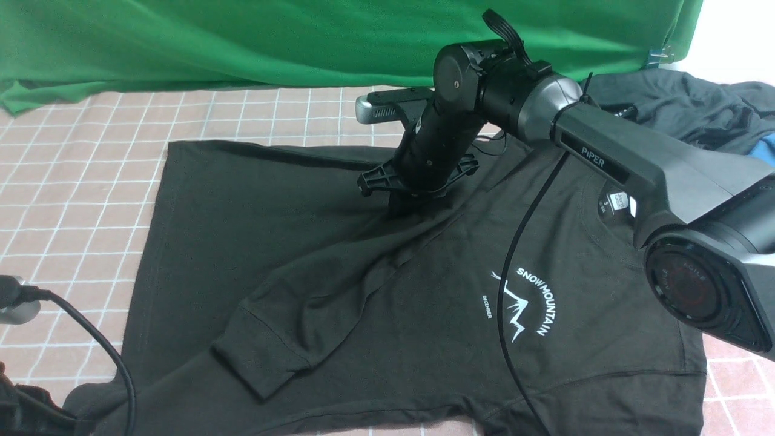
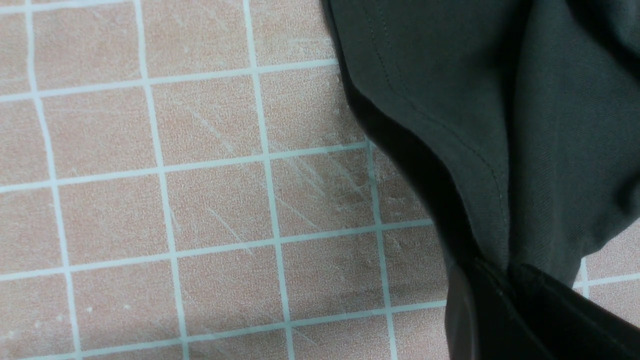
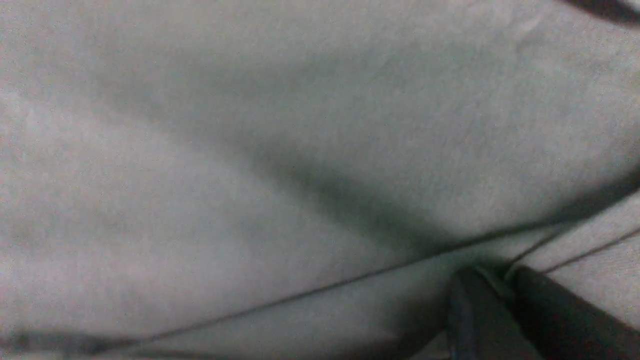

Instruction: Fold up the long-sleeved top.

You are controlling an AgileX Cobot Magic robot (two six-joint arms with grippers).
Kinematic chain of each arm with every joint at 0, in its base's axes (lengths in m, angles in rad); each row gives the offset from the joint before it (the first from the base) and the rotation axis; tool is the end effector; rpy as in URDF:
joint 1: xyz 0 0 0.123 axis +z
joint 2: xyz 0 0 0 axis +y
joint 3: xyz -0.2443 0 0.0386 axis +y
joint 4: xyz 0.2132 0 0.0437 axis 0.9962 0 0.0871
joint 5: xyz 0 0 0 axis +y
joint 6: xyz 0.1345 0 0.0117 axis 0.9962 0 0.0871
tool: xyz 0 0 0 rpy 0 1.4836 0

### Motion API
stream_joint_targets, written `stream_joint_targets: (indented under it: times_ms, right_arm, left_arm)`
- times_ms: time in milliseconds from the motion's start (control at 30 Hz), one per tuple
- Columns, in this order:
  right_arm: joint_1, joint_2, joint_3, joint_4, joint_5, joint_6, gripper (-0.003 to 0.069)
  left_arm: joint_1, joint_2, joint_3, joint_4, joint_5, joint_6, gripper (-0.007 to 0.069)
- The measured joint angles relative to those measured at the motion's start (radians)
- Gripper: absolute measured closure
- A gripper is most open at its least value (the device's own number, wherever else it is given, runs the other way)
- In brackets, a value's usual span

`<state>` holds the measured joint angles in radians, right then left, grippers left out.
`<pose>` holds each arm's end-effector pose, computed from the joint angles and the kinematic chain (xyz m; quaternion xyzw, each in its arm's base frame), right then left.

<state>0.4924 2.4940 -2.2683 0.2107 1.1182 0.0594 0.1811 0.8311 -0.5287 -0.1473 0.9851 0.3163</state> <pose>0.4090 0.2482 0.1087 -0.1811 0.9659 0.1392 0.1222 0.1303 0.0071 0.1830 0.0376 0.9799 -0.0205 0.1947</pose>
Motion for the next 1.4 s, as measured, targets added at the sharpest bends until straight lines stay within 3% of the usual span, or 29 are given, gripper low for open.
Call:
stream_joint_targets:
  times_ms: [133,567,700,833,900,1133,1400]
  right_arm:
    - [-0.001,-0.025,0.001,-0.024,-0.018,-0.022,0.0628]
    - [-0.011,-0.031,-0.031,-0.025,-0.002,0.001,0.0627]
    - [-0.013,-0.03,-0.031,-0.026,0.06,0.056,0.0536]
    - [-0.013,-0.009,-0.031,-0.026,0.049,0.092,0.0304]
    - [-0.013,0.009,-0.031,-0.026,0.019,0.106,0.0264]
    - [-0.004,0.019,-0.031,-0.027,-0.02,0.11,0.0294]
    - [0.003,0.034,-0.043,-0.033,-0.005,0.106,0.0276]
  left_arm:
    - [0.0,0.0,0.0,0.0,0.0,0.0,0.0585]
    - [0.0,0.0,0.0,0.0,0.0,0.001,0.0585]
    - [0.0,0.0,0.0,0.0,0.0,0.001,0.0585]
    - [0.0,0.0,0.0,0.0,0.0,0.001,0.0585]
    - [0.0,0.0,0.0,-0.001,0.0,0.001,0.0585]
    - [0.0,0.0,0.0,-0.003,0.0,0.001,0.0585]
    - [0.0,0.0,0.0,-0.004,0.0,0.001,0.0585]
